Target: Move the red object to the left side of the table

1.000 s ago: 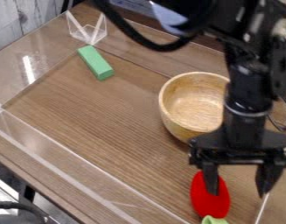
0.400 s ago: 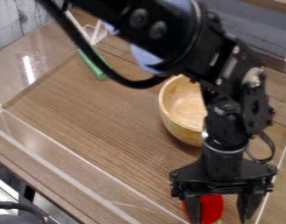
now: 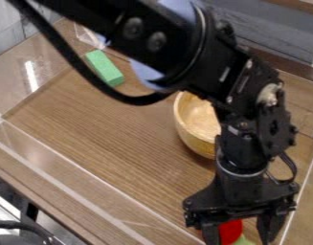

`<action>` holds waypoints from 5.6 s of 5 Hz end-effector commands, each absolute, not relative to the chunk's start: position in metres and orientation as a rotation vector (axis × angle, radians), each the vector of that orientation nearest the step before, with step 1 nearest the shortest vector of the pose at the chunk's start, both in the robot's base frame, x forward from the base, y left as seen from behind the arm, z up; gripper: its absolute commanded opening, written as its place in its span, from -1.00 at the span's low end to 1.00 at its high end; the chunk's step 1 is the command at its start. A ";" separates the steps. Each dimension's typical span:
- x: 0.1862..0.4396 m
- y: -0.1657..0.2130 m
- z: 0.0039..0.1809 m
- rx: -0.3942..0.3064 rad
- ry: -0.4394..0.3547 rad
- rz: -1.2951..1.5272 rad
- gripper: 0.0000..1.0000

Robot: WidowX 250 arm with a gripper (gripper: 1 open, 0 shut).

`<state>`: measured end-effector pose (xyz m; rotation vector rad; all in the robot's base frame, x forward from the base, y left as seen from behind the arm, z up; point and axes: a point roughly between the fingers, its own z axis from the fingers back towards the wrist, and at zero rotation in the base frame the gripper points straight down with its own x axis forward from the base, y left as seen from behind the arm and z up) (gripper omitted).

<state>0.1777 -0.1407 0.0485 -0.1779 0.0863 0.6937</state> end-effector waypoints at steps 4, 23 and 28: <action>0.212 -0.131 0.060 -0.205 0.057 0.566 1.00; 0.202 0.017 0.133 -0.283 -0.145 0.922 -1.00; 0.216 0.070 0.080 -0.127 -0.199 0.922 1.00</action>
